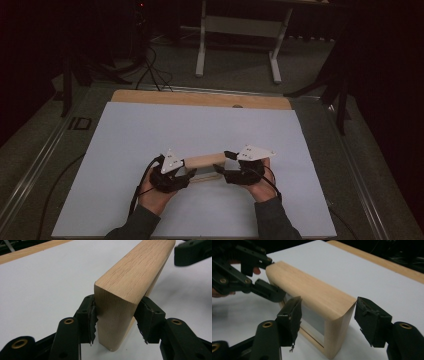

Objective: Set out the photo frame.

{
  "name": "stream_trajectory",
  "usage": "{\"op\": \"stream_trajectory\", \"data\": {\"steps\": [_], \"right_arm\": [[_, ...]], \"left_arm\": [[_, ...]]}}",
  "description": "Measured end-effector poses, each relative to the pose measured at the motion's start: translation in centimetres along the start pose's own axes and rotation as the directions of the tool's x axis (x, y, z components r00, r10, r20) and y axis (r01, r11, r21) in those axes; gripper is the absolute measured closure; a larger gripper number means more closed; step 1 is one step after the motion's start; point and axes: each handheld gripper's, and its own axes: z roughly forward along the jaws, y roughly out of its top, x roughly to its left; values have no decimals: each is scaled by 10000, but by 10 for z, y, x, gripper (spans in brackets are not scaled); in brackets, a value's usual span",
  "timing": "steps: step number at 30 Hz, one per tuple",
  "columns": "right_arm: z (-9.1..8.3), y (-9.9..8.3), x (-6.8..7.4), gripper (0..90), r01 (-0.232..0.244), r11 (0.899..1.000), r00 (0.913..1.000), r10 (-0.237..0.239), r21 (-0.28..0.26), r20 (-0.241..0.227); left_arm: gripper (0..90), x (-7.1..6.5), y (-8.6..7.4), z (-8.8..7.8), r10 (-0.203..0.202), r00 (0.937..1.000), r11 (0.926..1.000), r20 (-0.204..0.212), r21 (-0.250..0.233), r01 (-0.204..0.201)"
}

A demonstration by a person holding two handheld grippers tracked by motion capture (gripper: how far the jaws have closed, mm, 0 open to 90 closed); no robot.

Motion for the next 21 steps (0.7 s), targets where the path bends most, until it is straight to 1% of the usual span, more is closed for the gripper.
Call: {"op": "stream_trajectory", "data": {"steps": [4, 8, 13, 17, 21], "right_arm": [[5, -3, -2, 353, 66, 9999, 9998, -64, 114, -179], [9, -4, -2, 338, 146, 9997, 9996, -142, 178, -245], [12, -6, -4, 337, 135, 9998, 9992, -128, 165, -385], [17, -7, -4, 330, 215, 9992, 9990, -201, 345, -402], [20, -8, -4, 335, 296, 9987, 9987, -279, 405, -424]], "left_arm": [[525, 0, 0, 0, -5, 10000, 10000, 11, -7, 5], [525, 0, 0, 0, 52, 10000, 10000, -2, 31, -52], [528, 0, 0, 0, 54, 10000, 10000, 7, 44, -54], [529, 1, 0, 0, 15, 10000, 10000, 36, 31, -15], [530, 2, 0, 0, -11, 10000, 10000, 87, 14, 11]]}}
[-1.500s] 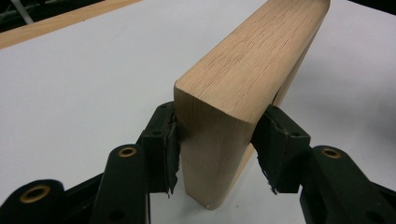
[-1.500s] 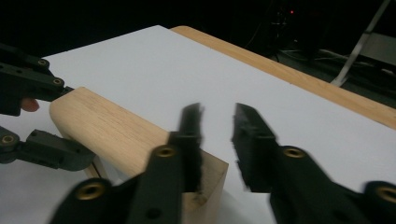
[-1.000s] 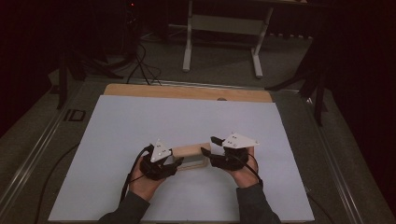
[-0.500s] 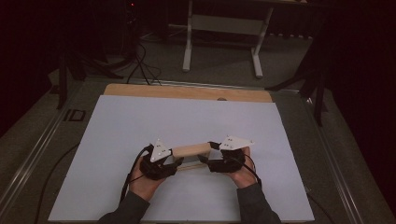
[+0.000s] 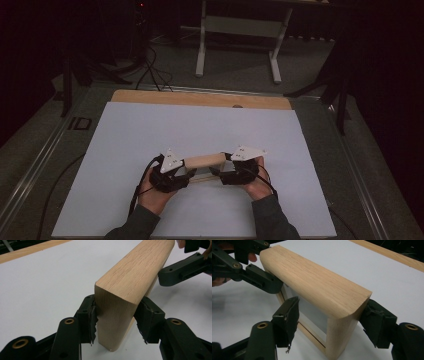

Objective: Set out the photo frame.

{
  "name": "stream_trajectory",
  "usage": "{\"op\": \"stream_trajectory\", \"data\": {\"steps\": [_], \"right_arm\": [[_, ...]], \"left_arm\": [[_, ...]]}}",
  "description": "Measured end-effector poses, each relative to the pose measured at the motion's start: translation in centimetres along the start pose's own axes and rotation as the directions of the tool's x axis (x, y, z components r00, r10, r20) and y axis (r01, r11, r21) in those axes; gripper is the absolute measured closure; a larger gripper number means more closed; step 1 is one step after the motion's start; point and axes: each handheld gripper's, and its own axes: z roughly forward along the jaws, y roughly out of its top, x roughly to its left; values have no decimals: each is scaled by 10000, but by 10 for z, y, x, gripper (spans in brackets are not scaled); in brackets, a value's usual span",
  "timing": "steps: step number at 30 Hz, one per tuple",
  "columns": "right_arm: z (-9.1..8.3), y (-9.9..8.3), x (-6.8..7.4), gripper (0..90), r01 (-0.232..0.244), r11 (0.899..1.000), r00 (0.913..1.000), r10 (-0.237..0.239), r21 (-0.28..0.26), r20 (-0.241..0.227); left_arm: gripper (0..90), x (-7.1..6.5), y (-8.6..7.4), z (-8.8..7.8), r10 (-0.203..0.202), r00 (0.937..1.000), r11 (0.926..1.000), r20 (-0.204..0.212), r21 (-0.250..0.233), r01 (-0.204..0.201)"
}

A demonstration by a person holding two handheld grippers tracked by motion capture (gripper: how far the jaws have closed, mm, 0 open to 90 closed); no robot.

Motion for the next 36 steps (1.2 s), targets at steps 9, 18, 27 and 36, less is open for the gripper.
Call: {"op": "stream_trajectory", "data": {"steps": [9, 18, 27, 36], "right_arm": [[-3, -1, -2, 430, 37, 10000, 10000, -37, 4, 8], [-6, -2, -3, 482, 176, 9998, 9997, -175, 30, -151], [-8, -2, -4, 537, 284, 9996, 9989, -281, 82, -368], [-9, -1, -3, 546, 552, 9983, 9980, -545, 200, -330]], "left_arm": [[527, 1, 0, -1, -79, 9999, 10000, 99, -14, 80], [514, 3, 1, -2, -133, 9998, 9999, 113, -32, 133], [519, 8, 2, -5, -205, 9998, 9998, 59, -30, 205], [534, 10, 2, -7, -13, 9998, 10000, 208, 29, 12]]}}
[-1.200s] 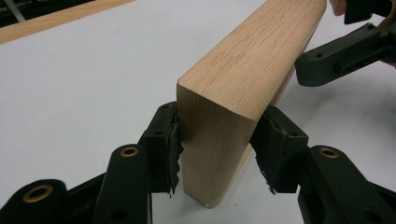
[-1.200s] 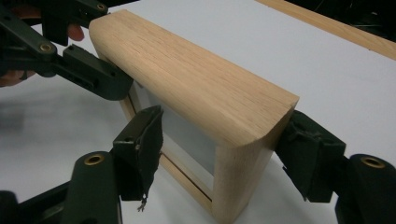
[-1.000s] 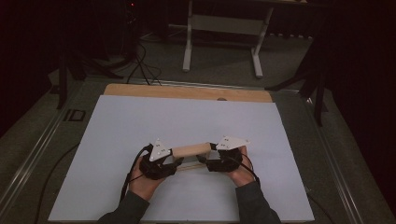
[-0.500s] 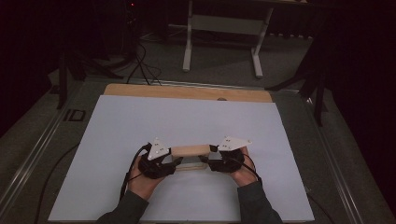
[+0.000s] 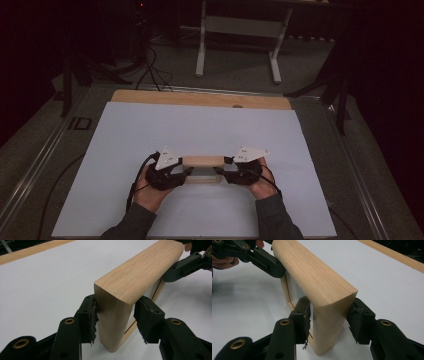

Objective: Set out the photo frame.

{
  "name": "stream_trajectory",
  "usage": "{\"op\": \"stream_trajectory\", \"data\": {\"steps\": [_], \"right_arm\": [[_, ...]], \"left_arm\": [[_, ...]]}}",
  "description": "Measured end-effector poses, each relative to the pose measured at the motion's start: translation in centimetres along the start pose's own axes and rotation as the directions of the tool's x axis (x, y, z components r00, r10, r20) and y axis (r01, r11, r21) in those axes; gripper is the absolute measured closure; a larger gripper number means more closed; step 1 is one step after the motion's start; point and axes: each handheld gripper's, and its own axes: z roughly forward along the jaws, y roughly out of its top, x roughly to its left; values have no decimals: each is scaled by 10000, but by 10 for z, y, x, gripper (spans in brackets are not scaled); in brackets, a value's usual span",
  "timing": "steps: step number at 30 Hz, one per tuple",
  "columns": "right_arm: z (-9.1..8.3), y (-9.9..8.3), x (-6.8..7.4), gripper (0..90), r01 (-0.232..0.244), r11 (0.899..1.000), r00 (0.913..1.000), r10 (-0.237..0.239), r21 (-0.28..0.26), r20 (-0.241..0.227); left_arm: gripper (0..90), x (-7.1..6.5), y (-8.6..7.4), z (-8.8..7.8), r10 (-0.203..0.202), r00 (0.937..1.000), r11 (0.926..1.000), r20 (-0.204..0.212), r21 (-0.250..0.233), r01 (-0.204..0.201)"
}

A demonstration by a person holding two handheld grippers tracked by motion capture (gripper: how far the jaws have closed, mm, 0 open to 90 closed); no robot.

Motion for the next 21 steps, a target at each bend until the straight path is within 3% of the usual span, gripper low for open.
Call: {"op": "stream_trajectory", "data": {"steps": [21], "right_arm": [[2, 3, 3, 552, 97, 9999, 9999, -97, 45, 56]], "left_arm": [[537, 3, 0, -3, 61, 10000, 10000, -50, 59, -61]]}}
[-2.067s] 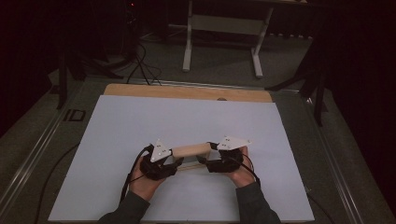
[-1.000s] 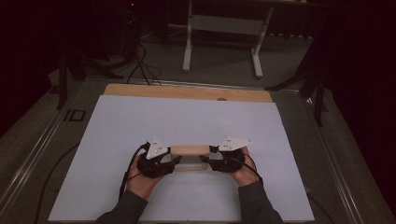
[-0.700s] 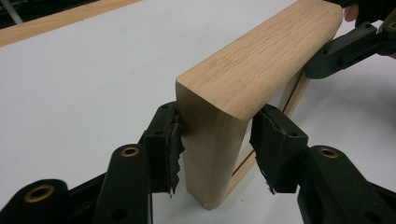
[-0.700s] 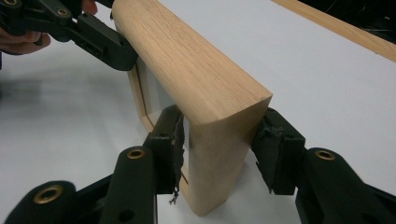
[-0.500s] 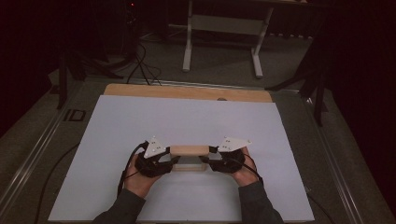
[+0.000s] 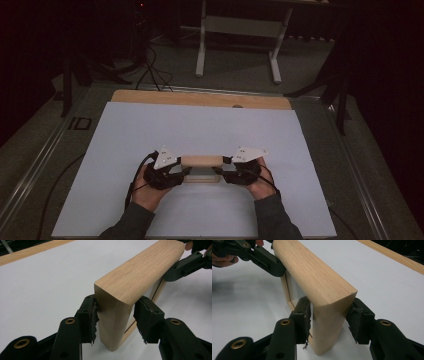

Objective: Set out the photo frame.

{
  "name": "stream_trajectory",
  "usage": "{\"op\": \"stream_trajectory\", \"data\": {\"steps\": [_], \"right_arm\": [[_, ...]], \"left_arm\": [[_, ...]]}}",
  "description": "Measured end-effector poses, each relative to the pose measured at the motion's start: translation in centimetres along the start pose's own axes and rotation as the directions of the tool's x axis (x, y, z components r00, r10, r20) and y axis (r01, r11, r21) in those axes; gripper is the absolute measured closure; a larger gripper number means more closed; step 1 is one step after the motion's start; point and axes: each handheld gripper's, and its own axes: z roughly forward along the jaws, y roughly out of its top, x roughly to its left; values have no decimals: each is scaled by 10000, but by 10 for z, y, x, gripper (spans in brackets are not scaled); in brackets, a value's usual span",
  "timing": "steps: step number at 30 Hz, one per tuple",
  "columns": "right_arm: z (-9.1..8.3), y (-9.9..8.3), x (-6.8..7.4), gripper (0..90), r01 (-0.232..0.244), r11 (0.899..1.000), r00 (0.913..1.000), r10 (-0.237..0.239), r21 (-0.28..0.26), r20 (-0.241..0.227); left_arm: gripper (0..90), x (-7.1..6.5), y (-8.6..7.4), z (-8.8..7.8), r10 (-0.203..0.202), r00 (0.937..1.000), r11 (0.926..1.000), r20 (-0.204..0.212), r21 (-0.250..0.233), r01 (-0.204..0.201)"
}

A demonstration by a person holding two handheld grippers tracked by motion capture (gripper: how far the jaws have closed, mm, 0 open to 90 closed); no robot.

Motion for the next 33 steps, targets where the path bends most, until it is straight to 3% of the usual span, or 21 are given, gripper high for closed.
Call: {"op": "stream_trajectory", "data": {"steps": [24, 33], "right_arm": [[2, 7, 1, 552, 35, 9999, 9999, -33, -114, 154], [3, 10, 0, 553, 115, 9999, 9997, -113, -105, 230]], "left_arm": [[533, 5, 5, -3, -61, 9999, 9999, -85, -97, 61], [532, 8, 9, -5, 82, 9998, 9999, -196, -142, -85]]}}
